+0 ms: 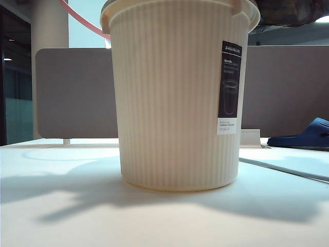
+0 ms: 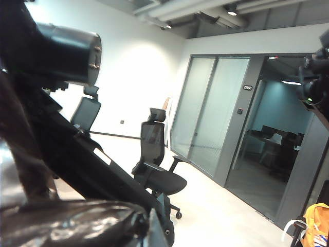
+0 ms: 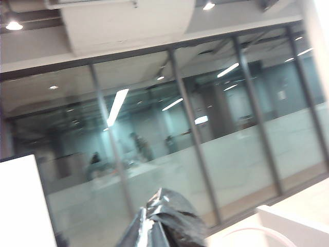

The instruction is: Open the ring lid of the trash can, pull out the black garbage bag inside, and place it on the table.

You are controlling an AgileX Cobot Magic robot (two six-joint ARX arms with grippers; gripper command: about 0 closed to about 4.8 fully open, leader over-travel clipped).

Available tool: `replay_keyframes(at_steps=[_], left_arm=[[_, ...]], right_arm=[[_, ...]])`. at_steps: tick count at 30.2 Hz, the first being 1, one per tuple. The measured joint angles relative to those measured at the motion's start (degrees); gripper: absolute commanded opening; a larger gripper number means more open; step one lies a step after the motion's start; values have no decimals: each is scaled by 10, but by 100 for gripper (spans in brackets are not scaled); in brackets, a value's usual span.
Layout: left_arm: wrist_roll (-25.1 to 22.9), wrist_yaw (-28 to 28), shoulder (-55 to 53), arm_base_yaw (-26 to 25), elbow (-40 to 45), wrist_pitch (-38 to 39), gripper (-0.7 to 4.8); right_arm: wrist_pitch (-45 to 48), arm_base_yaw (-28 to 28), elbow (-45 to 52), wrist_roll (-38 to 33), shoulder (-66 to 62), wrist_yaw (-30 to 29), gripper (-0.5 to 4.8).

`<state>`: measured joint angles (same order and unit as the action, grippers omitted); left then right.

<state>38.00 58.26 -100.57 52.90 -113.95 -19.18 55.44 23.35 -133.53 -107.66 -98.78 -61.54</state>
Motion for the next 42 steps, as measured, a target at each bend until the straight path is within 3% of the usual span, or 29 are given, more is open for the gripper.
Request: replay_keyframes(at_steps=[8, 22, 24, 25, 28, 30, 31, 38, 40, 42], left_arm=[[-29, 0, -8, 35, 0, 11, -6], [-76, -4, -30, 56, 0, 51, 1], [-76, -5, -30, 56, 0, 51, 100], [-76, -6, -30, 56, 0, 52, 122], [-78, -10, -30, 54, 0, 55, 123], [-78, -8, -30, 44, 0, 58, 168], [-76, -6, -30, 35, 0, 60, 188], [-73, -3, -11, -61, 0, 84, 197], [-73, 2, 6, -90, 0, 83, 280], [-73, 8, 23, -117, 0, 83, 291]], right_arm=[[0, 44, 0, 0, 0, 5, -1], [0, 43, 0, 2, 0, 4, -1], [0, 44, 0, 2, 0, 4, -1], [0, 44, 0, 2, 0, 4, -1], [0, 44, 0, 2, 0, 4, -1], [0, 44, 0, 2, 0, 3, -1], [0, 48, 0, 2, 0, 3, -1], [0, 94, 0, 2, 0, 5, -1], [0, 96, 0, 2, -1, 9, -1], [2, 95, 0, 2, -4, 10, -1]])
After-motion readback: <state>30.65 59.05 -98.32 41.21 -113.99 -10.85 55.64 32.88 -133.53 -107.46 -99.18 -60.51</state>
